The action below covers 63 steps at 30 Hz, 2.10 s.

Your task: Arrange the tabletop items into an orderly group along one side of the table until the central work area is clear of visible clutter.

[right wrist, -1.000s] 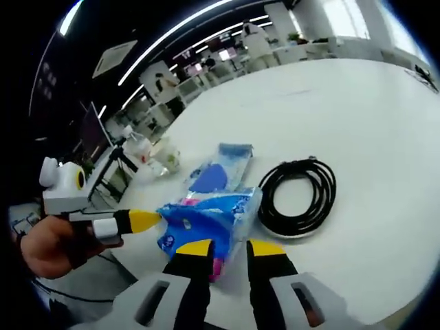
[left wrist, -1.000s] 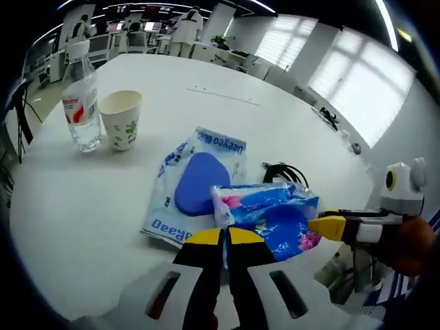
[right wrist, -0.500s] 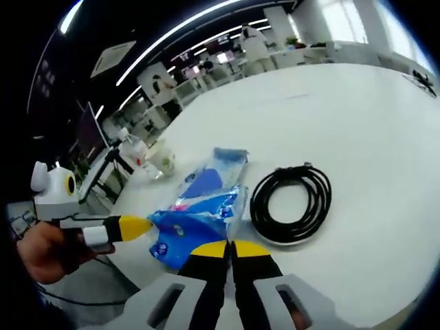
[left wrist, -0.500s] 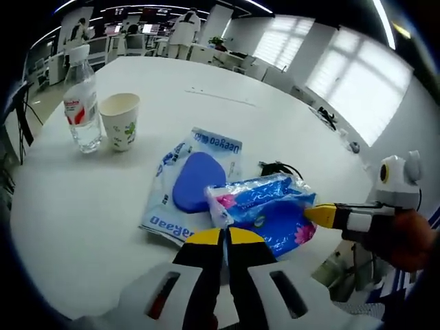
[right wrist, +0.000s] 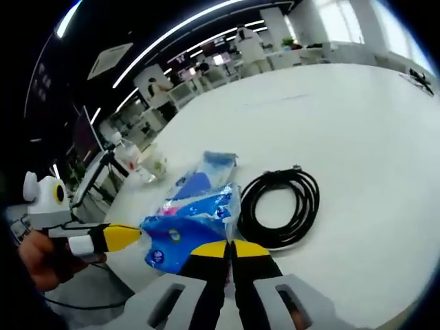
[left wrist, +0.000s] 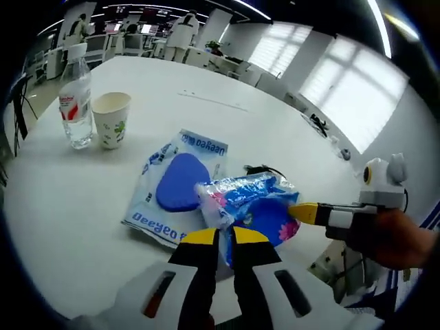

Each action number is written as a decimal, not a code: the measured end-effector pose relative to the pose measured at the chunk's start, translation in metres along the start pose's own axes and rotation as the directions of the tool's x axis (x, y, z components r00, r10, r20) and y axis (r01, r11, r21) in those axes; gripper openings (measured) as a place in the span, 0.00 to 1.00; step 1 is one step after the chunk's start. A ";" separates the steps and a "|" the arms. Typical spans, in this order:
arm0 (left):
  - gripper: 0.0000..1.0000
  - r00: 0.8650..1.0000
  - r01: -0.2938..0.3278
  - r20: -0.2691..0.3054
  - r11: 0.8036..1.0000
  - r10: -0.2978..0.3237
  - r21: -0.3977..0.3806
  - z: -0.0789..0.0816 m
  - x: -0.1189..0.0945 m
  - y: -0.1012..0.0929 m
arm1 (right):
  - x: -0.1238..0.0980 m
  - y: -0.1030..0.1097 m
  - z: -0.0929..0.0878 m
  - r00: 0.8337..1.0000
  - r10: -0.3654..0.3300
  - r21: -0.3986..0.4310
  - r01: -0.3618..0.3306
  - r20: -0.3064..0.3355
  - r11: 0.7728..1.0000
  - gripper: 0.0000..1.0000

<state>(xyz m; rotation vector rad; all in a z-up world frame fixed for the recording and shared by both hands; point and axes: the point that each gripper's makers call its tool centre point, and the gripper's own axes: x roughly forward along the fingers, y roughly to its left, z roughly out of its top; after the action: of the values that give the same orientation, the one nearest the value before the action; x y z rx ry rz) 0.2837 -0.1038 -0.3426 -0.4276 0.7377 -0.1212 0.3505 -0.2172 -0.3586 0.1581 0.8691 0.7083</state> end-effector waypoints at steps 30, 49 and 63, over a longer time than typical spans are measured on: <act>0.05 0.995 -0.100 0.022 0.992 0.102 -0.077 -0.009 -0.017 0.019 | 0.022 -0.117 0.112 0.983 -0.137 0.081 0.127 0.125 0.989 0.00; 0.05 0.991 -0.133 0.012 0.984 0.136 -0.116 -0.014 -0.011 0.029 | 0.065 -0.171 0.143 0.981 -0.176 0.068 0.171 0.078 0.983 0.00; 0.04 0.991 -0.137 -0.026 0.982 0.135 -0.131 -0.025 -0.009 0.029 | 0.074 -0.183 0.139 0.986 -0.167 -0.031 0.168 0.012 0.985 0.00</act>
<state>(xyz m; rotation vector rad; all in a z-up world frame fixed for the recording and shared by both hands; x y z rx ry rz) 0.2588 -0.0839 -0.3658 -0.5015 0.7917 0.0530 0.5793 -0.2896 -0.3896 0.0585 0.8509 0.5634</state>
